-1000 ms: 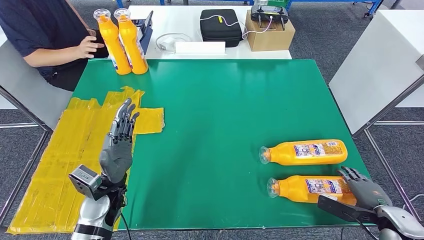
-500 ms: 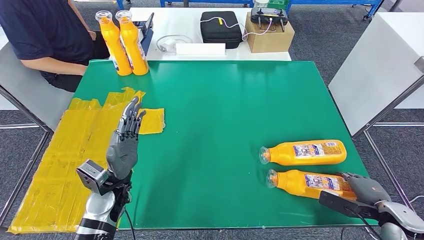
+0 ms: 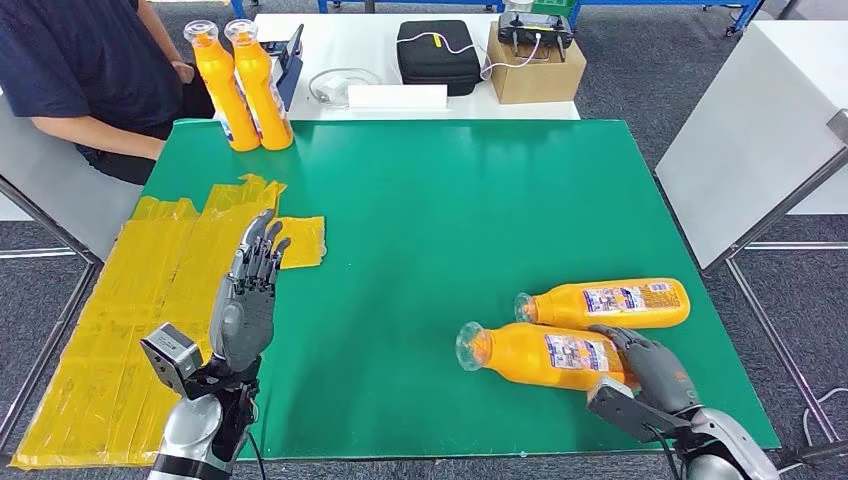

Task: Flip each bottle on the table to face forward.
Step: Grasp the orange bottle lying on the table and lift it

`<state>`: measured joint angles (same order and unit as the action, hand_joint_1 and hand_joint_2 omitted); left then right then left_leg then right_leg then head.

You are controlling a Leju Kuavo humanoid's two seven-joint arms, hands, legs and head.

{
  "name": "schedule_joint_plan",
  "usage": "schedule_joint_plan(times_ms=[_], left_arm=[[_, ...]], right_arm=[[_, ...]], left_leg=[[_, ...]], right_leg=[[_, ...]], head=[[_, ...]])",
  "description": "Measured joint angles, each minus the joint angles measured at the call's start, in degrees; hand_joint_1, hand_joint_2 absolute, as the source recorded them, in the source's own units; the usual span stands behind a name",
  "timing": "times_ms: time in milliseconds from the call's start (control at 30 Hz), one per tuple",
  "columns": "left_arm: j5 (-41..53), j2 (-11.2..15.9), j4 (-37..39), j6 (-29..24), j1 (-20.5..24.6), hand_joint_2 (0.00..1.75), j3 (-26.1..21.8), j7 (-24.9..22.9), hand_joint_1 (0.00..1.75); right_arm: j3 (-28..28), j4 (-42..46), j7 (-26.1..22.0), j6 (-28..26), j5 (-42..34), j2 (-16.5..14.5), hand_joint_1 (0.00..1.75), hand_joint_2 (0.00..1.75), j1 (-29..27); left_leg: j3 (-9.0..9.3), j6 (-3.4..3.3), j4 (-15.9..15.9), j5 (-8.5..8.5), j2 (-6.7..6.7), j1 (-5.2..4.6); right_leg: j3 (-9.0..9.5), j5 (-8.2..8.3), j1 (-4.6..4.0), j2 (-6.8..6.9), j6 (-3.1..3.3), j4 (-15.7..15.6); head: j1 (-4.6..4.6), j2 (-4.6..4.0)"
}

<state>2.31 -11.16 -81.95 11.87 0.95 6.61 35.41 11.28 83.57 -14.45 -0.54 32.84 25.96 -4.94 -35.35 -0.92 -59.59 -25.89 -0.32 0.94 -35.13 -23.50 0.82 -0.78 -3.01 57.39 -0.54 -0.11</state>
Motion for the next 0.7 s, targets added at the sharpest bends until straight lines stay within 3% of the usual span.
schedule_joint_plan(times_ms=[167, 333, 700], left_arm=[[-0.96, -0.79, -1.11, 2.11, -1.99, 1.75, 0.00, -0.94, 0.00], [-1.32, -1.08, -1.71, 3.47, -2.71, 1.75, 0.71, -1.90, 0.00], [-0.41, -1.54, -3.81, 3.76, -2.83, 1.75, 5.08, -1.20, 0.00]], right_arm=[[0.94, 7.90, -0.30, -0.73, -2.16, -7.37, 1.75, 1.75, 2.22], [2.22, 8.32, -0.44, -0.80, -3.62, -11.70, 1.75, 1.75, 5.71], [8.07, -3.11, 0.83, -0.57, -5.57, -20.43, 1.75, 1.75, 16.87]], left_leg=[[-0.05, 0.04, 0.03, 0.05, -0.07, 0.14], [-0.09, 0.03, 0.04, 0.06, -0.09, 0.12], [-0.08, 0.06, 0.03, 0.10, -0.11, 0.12]], right_leg=[[-0.02, -0.02, -0.06, 0.02, 0.03, 0.01], [-0.02, -0.02, -0.02, 0.03, 0.03, 0.01], [-0.04, 0.00, -0.05, 0.04, 0.02, 0.03]], head=[[-0.02, 0.00], [-0.03, 0.00], [-0.03, 0.00]])
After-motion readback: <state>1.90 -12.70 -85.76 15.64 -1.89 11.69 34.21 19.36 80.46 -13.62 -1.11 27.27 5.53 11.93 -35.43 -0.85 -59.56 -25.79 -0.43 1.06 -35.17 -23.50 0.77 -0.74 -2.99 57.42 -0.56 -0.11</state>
